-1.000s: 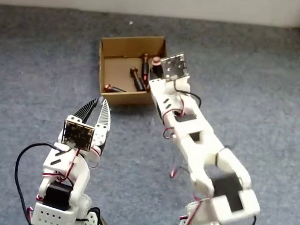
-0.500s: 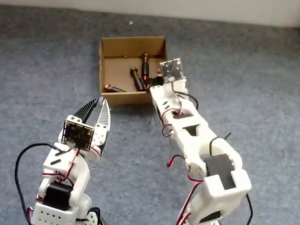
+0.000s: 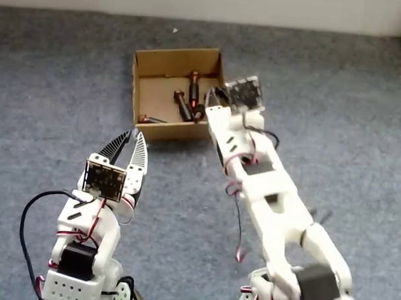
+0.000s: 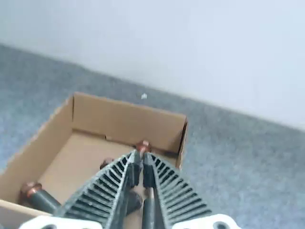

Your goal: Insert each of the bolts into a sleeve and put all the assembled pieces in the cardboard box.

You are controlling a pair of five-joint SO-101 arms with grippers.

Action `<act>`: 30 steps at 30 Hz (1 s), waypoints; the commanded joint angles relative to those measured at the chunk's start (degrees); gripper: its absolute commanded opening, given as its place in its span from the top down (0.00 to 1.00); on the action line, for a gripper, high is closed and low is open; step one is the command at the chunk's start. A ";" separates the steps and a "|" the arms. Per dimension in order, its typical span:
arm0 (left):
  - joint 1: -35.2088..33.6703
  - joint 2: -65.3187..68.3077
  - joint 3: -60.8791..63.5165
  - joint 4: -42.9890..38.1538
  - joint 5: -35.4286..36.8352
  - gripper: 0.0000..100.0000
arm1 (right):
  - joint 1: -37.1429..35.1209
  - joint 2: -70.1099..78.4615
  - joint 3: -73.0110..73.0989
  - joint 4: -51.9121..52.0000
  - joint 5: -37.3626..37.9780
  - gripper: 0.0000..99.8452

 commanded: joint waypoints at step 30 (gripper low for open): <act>-3.56 -0.57 -16.57 22.51 -0.35 0.99 | -1.45 -84.26 34.68 48.04 0.26 1.00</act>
